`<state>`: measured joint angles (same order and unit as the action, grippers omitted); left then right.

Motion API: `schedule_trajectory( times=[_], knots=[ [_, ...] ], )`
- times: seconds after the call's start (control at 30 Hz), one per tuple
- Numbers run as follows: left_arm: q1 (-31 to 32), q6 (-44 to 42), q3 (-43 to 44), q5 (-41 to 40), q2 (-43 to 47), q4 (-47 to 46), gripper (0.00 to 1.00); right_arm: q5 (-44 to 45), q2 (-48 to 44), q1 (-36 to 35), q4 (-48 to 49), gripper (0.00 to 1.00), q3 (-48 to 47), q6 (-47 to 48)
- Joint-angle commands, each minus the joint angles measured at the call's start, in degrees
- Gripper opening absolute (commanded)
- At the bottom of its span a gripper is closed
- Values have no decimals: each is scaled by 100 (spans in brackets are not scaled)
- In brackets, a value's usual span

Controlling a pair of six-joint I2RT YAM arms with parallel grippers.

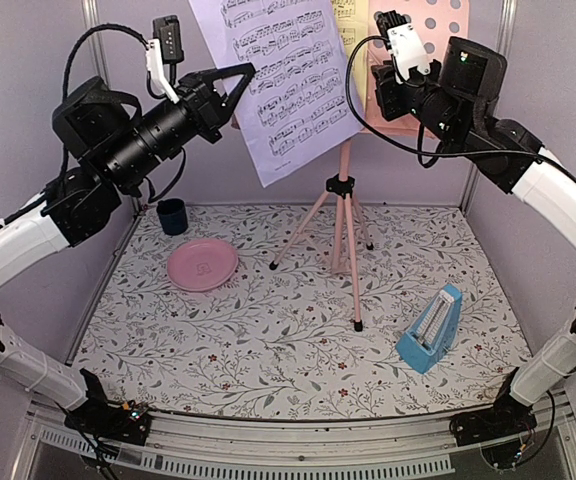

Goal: Set up the instrument practice props

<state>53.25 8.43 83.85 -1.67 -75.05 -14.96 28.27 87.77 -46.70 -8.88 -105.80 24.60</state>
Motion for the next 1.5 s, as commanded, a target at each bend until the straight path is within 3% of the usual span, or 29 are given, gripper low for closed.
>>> schedule_trajectory(
  times=[0.0,0.43,0.83,1.47],
  knots=[
    [-125,-213,306,155,-124,149,0,313,84,23,239,18,-176,249],
    [-275,-367,706,240,-342,258,0,411,10,115,471,0,-24,487],
    [-676,-415,1377,621,-841,568,0,-458,-815,156,1994,0,1327,333],
    [-809,-787,4956,1553,-3264,1889,0,-1492,-829,287,2652,0,1794,432]
  ],
)
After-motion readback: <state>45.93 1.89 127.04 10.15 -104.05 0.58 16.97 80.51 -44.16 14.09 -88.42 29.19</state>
